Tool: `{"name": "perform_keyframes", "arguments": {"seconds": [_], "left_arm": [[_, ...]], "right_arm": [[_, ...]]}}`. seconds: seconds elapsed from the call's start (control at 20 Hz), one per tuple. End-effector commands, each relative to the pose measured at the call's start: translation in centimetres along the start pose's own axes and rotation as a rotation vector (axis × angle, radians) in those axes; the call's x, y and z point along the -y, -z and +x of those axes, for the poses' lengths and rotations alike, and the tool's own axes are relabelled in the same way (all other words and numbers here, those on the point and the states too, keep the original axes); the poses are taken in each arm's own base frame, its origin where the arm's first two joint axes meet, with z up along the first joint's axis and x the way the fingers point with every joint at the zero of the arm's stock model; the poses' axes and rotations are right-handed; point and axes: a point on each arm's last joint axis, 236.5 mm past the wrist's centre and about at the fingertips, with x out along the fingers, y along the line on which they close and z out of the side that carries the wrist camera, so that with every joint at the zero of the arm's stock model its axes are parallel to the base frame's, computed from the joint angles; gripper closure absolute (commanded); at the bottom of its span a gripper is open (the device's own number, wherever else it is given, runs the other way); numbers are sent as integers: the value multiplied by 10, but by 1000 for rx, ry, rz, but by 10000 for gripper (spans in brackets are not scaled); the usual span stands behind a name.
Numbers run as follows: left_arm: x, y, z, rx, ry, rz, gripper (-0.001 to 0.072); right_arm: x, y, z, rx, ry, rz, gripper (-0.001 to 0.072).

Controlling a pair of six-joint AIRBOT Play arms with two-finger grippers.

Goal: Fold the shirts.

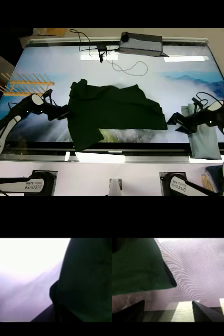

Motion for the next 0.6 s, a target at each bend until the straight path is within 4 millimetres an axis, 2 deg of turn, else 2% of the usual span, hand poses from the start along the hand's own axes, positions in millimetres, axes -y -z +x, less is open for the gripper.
{"name": "perform_keyframes", "arguments": {"seconds": [0.0,0.2,0.45,0.5,0.55], "left_arm": [[3,5,-4,-15,3,13,671],[13,6,-14,3,13,37,671],[37,10,-28,36,35,102,671],[41,11,-32,46,40,114,671],[45,10,-37,58,46,123,671]], "right_arm": [[-3,-11,13,37,-38,44,91],[-20,-14,38,-13,-153,89,116],[-21,-20,61,-31,-199,131,121],[-20,-21,62,-27,-196,134,178],[-20,-23,63,-20,-196,137,284]]}}
